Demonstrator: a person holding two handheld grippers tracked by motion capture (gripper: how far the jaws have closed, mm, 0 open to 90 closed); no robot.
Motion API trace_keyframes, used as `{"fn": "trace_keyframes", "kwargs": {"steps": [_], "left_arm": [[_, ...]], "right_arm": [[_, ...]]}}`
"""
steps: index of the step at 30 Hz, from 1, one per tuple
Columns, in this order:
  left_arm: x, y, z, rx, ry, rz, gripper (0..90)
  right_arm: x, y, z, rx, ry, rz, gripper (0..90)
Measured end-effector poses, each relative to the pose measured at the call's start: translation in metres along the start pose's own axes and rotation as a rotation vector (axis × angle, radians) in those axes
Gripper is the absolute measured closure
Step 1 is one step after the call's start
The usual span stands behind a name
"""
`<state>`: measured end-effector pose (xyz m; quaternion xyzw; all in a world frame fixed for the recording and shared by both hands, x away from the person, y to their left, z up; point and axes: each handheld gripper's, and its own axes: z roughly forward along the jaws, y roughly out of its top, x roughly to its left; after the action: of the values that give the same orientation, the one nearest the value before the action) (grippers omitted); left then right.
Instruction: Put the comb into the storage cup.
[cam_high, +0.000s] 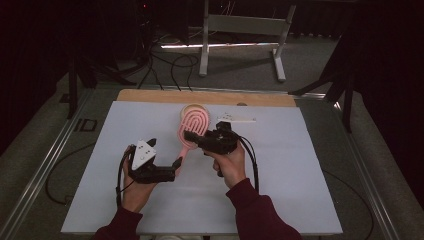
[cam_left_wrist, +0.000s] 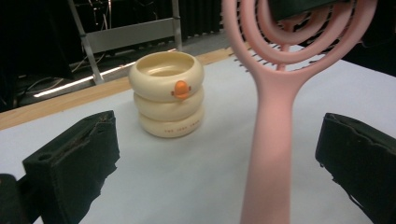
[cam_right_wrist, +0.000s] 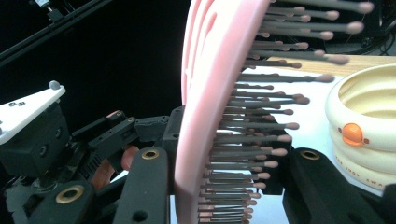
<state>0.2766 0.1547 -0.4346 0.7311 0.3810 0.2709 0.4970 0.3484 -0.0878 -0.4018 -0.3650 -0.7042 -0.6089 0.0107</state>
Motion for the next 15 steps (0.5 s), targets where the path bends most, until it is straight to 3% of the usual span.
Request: {"fn": "trace_keyframes", "kwargs": {"steps": [15], "left_arm": [[0.015,-0.003,-0.01,-0.016,0.025,-0.035,0.3]], "right_arm": [[-0.001,0.007,-0.004,-0.02,-0.01,0.002,63.9]]}}
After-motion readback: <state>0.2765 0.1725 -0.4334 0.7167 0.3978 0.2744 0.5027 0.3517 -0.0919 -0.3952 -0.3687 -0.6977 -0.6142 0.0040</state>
